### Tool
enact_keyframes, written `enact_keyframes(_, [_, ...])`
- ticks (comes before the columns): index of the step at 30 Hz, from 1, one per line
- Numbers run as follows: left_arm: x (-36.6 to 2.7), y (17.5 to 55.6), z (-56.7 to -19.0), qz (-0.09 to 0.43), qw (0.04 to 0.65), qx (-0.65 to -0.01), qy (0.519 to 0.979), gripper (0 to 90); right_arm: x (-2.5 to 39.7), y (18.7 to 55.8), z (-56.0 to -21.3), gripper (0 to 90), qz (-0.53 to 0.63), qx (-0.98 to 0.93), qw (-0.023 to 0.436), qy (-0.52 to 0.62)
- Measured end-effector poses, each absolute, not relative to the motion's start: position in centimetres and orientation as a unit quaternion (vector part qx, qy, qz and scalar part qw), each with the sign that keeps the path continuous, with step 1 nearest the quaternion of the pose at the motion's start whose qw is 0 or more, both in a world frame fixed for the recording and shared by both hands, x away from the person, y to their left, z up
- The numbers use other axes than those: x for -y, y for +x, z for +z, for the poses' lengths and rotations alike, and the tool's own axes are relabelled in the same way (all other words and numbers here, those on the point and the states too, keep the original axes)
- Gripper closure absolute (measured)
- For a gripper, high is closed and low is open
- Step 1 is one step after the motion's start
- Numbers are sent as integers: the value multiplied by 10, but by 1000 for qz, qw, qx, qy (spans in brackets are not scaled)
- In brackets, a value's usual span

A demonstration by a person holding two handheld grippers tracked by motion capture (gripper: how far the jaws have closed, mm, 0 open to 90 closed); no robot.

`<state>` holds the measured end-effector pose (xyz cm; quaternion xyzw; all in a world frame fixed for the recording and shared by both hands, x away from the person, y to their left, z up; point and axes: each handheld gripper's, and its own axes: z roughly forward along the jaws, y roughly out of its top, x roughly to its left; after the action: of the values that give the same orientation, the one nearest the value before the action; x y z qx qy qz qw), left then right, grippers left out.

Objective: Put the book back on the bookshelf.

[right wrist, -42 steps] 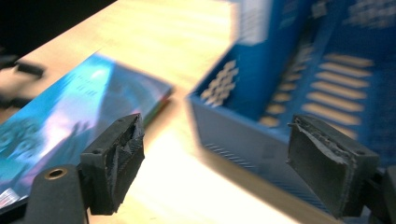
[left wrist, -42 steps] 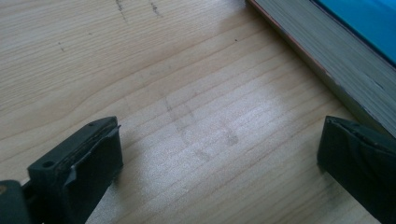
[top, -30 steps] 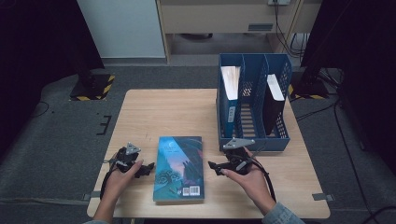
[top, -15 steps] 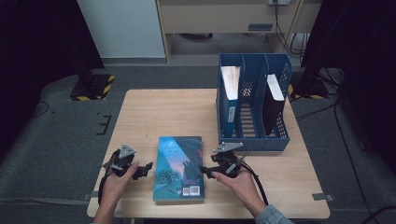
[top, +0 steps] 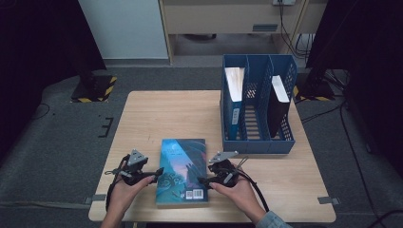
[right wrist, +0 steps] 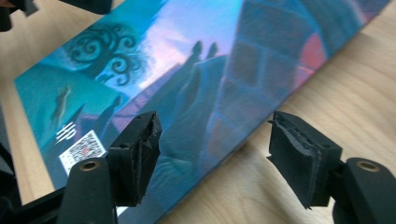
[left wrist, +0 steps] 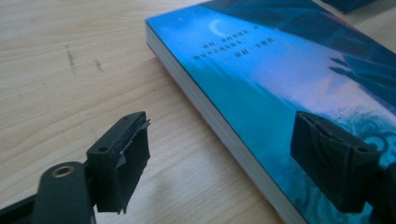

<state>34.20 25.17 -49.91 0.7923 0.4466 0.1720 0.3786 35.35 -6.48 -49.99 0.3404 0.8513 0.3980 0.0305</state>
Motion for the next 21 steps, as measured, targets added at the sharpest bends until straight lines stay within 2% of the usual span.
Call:
enact_keyframes(3, [-243, 342, -502, 160, 371, -429, 808, 240, 59, 352, -502, 307, 398, -855, 18, 333])
enact_keyframes(8, [-235, 344, -505, 141, 383, -420, 811, 279, 54, 349, -506, 248, 387, -863, 25, 324])
enact_keyframes(11, [-233, 345, -505, 126, 386, -418, 812, 279, 53, 350, -509, 203, 385, -863, 23, 326])
enact_keyframes(15, [-231, 344, -505, 128, 383, -411, 818, 260, 55, 350, -511, 194, 393, -860, 22, 324])
enact_keyframes(21, [-232, 347, -507, 119, 388, -413, 815, 240, 59, 356, -518, 146, 405, -853, -5, 329])
